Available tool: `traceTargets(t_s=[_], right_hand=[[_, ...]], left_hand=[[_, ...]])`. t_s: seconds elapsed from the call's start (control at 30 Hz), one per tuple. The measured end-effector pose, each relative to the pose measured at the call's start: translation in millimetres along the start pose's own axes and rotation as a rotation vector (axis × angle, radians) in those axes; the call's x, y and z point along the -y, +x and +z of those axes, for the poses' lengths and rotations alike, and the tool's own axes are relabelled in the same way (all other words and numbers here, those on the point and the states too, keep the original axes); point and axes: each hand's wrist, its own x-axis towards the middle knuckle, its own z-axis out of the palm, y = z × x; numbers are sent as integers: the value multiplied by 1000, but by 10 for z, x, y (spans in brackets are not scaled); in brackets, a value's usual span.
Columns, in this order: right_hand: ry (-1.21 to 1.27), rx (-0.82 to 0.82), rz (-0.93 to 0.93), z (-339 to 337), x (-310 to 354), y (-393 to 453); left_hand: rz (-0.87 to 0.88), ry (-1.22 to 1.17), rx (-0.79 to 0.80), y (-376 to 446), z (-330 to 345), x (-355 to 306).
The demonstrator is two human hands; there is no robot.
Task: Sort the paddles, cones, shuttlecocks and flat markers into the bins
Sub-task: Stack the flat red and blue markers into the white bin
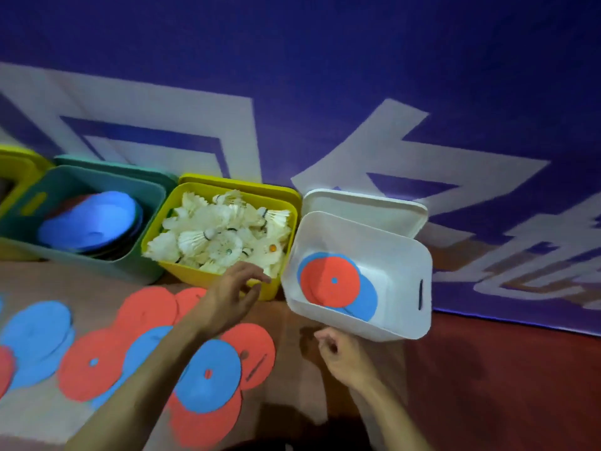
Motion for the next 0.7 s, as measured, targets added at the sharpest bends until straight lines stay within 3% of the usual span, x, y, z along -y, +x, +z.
traceTargets(t_s=[0.17, 0.33, 0.6, 0.7], right_hand=[[-177, 226, -49, 903, 283, 354], [-327, 331, 103, 1362, 294, 565], [-54, 272, 302, 1498, 489, 684], [-25, 247, 254, 1430, 504, 621]], left_hand=[[-328, -26, -159, -1371, -77, 608], [-604, 40, -190, -2238, 534, 1374], [-608, 42, 18, -2131, 1065, 1411], [-830, 79, 182, -1960, 1080, 1398]])
